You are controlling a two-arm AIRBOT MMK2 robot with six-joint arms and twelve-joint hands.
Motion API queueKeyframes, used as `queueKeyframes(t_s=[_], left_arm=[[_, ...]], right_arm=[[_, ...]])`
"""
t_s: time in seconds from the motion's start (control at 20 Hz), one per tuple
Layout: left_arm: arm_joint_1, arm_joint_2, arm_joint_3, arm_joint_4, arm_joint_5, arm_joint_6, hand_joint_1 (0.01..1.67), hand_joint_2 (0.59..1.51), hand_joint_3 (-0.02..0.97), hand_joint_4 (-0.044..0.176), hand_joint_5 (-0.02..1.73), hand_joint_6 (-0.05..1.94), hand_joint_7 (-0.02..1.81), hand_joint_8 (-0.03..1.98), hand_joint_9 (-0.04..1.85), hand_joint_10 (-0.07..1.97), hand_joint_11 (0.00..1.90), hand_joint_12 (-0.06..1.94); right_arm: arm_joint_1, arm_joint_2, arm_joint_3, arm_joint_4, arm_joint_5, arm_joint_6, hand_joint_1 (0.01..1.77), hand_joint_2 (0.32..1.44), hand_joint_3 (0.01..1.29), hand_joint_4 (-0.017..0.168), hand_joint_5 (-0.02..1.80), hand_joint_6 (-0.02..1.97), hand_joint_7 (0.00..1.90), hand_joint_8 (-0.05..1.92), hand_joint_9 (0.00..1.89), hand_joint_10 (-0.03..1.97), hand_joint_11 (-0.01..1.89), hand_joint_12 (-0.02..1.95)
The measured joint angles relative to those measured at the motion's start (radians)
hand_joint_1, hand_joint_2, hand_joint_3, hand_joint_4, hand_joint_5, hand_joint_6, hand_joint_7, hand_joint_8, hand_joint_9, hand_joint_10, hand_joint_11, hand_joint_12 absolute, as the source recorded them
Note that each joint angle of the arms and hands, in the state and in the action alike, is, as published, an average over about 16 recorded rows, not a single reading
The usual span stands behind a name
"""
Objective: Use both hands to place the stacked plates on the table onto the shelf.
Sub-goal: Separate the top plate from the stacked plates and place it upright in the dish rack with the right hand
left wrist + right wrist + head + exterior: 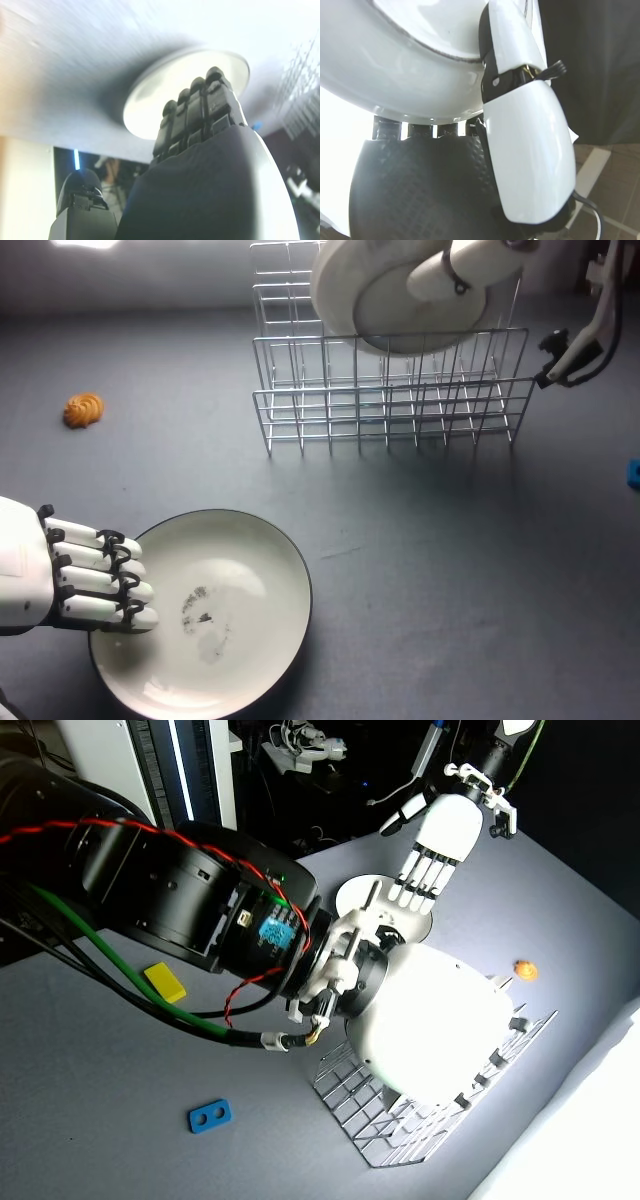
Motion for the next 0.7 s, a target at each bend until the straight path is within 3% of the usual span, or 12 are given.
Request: queueKeyframes(t_s=[0.35,0.7], left_arm=[[0.06,0.013,-0.01,0.015,0.073,-0.065,0.02,1.067,0.014,-0.002,0.01,0.0,0.01,0.01,0.02,0.01,0.01,-0.02],[0.105,0.025,-0.017,0.022,0.102,-0.107,0.02,1.065,0.014,-0.004,0.0,-0.02,0.01,0.01,0.02,0.01,0.01,-0.03]], right_arm=[[-0.02,-0.012,0.015,0.019,-0.009,-0.006,1.3,1.06,0.02,0.021,0.83,1.12,0.92,1.09,0.99,0.7,0.78,1.36],[-0.032,-0.022,0.018,0.016,-0.007,-0.01,1.29,1.06,0.02,0.02,0.82,1.13,0.91,1.09,0.99,0.66,0.78,1.34]])
